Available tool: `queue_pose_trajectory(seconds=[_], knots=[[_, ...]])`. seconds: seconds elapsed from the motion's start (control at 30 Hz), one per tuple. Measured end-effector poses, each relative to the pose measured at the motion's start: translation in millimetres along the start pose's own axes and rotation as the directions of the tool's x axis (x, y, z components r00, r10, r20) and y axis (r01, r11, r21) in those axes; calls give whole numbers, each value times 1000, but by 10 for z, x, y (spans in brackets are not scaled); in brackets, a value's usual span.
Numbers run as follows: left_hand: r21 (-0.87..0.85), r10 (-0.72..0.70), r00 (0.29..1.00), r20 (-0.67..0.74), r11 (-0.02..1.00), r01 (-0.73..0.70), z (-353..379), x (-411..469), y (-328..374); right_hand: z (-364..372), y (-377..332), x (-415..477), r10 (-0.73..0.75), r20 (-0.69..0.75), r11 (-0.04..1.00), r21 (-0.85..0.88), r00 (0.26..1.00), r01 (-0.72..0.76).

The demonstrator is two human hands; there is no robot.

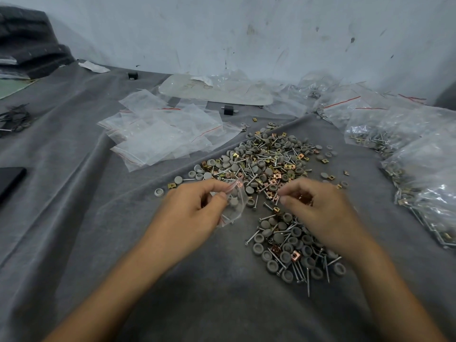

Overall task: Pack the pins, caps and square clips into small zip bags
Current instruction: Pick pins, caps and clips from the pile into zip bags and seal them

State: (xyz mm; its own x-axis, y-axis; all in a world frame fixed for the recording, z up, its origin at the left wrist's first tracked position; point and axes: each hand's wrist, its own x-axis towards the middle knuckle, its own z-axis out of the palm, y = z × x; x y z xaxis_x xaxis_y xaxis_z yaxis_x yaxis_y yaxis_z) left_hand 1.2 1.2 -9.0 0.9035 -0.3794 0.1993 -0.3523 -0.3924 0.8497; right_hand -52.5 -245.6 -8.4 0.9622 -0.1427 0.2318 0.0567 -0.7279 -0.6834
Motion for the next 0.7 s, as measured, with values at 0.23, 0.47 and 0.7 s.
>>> queue_pose_trajectory(seconds=[0.23,0.47,0.7], knots=[[18,-4,1000,5,1000,3,3,-3,6,30,78,34,5,65,952,-306,998,15],[43,16,1000,1,999,-16,-6,-4,-12,127,40,130,106,142,869,-493,984,-22],[35,20,1000,6,999,-20,5,7,-33,89,41,126,122,198,872,-489,973,-10]])
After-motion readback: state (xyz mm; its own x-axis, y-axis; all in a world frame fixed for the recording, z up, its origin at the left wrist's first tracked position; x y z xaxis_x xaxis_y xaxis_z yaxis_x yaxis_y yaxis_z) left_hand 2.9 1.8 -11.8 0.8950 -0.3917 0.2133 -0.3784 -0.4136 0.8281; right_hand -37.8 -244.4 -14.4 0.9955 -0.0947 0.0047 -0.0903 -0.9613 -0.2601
